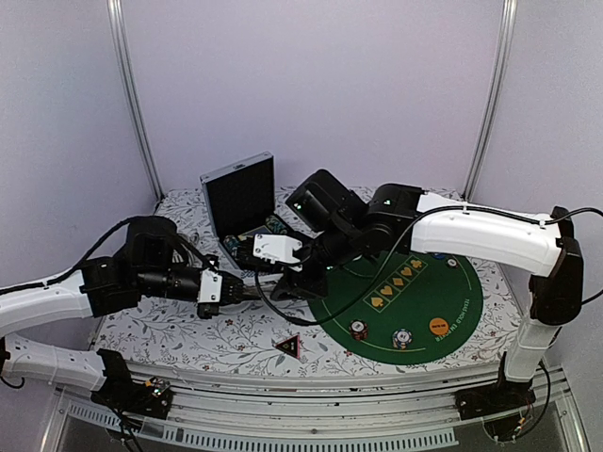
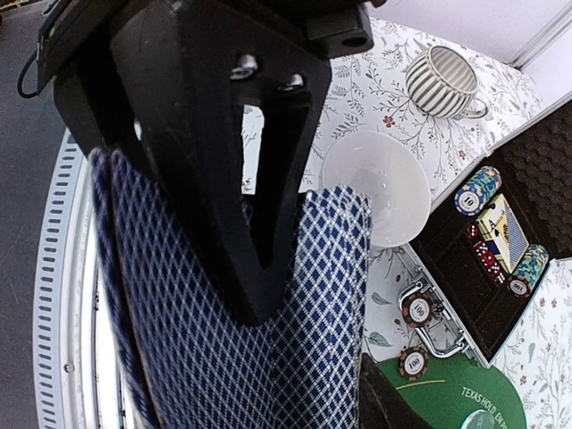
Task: Distribute texas hold em gaming equipment
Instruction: Pass from the right arm to the left, then pass from the left arm to the right
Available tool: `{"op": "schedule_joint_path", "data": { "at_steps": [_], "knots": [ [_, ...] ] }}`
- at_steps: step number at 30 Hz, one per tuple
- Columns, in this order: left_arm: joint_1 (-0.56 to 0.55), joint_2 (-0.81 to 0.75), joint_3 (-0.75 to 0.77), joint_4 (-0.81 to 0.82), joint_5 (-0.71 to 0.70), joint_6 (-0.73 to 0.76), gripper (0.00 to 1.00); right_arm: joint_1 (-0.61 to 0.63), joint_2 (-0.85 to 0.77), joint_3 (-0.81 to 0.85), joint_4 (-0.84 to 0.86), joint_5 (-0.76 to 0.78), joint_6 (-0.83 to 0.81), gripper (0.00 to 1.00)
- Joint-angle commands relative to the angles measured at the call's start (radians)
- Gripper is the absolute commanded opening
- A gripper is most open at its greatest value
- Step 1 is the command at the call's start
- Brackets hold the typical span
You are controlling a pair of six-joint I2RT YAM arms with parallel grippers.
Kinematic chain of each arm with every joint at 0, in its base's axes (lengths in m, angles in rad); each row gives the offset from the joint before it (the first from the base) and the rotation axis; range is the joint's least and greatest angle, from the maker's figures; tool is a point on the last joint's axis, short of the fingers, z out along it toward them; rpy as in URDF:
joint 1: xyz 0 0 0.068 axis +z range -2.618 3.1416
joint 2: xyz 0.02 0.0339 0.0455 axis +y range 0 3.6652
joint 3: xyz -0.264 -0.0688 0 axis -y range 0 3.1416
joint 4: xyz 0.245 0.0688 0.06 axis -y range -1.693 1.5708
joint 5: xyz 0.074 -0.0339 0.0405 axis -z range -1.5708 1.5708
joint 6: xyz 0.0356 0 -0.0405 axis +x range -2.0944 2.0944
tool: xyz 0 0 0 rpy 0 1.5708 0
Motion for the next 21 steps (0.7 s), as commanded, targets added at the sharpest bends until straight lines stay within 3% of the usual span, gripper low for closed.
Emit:
{"op": "schedule_joint_path", "data": {
  "at_steps": [1,6,13,18,21],
  "knots": [
    [-0.018,-0.008,0.011,0.006,-0.041,-0.058,0.0,0.007,-0.058,0.001,0.039,-0.035,0.006,0.51],
    [-0.018,-0.028,0.026,0.052,-0.025,-0.221,0.0,-0.011,-0.128,-0.035,0.059,-0.088,0.005,0.99],
    [-0.017,-0.088,0.016,0.181,0.064,-0.517,0.0,-0.021,-0.282,-0.18,0.217,-0.185,-0.056,0.99],
    [-0.018,-0.125,0.013,0.357,0.165,-0.785,0.0,-0.021,-0.433,-0.403,0.512,-0.268,-0.16,0.99],
    [-0.021,-0.116,0.026,0.393,0.223,-0.865,0.0,-0.021,-0.438,-0.461,0.656,-0.282,-0.203,0.99]
  ]
}}
